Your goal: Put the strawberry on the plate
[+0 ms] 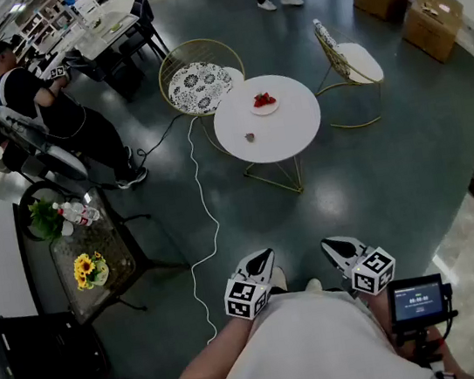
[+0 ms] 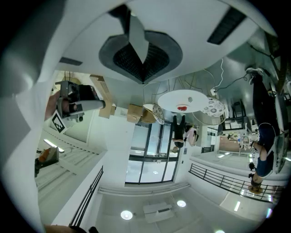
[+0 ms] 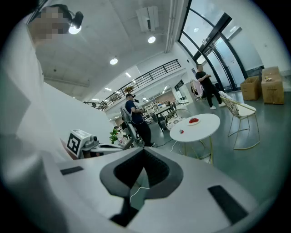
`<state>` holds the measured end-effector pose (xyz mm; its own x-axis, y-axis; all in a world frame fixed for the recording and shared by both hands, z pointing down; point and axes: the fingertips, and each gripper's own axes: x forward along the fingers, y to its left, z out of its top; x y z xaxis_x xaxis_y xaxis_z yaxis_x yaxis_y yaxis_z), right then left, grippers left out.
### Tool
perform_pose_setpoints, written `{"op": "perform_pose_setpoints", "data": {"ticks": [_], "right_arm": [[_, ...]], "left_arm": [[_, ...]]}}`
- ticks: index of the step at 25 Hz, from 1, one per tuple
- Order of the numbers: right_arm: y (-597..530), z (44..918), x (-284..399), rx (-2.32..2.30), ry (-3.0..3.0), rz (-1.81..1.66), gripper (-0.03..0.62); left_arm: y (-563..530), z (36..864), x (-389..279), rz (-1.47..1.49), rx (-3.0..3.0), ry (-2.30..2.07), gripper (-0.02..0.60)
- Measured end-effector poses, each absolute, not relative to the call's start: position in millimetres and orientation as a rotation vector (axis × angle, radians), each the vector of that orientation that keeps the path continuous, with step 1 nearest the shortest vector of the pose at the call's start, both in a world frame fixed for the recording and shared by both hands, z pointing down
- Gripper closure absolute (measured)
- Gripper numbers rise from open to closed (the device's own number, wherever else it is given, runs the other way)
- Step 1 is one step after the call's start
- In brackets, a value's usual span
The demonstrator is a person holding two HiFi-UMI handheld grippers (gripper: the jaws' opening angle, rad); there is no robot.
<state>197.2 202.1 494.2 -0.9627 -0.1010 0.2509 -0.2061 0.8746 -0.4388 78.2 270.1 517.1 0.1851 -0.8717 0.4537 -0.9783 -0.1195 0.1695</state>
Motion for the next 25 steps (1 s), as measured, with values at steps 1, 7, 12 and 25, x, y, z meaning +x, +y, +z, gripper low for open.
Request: {"op": "perform_pose_setpoints", "data": {"ticks": [1,7,12,25], "right_arm": [[210,494,199,0.23,-2.819,0.704,0.588],[233,492,197,0.21,-2.832,0.718,0.588],[244,480,195,0.229,-2.846,0.731,0.588],[312,473,170,0.281,-2.85,0.642,0.588]], "left_arm": [[277,516,80,0.339,2.042,-1.737,0.575],[297,514,85,0.322,2.039,-1.729,0.575],[311,507,92,0.305,2.041,-1.701,0.575],[378,500,66,0.203,2.067,-1.715,0.575]]}}
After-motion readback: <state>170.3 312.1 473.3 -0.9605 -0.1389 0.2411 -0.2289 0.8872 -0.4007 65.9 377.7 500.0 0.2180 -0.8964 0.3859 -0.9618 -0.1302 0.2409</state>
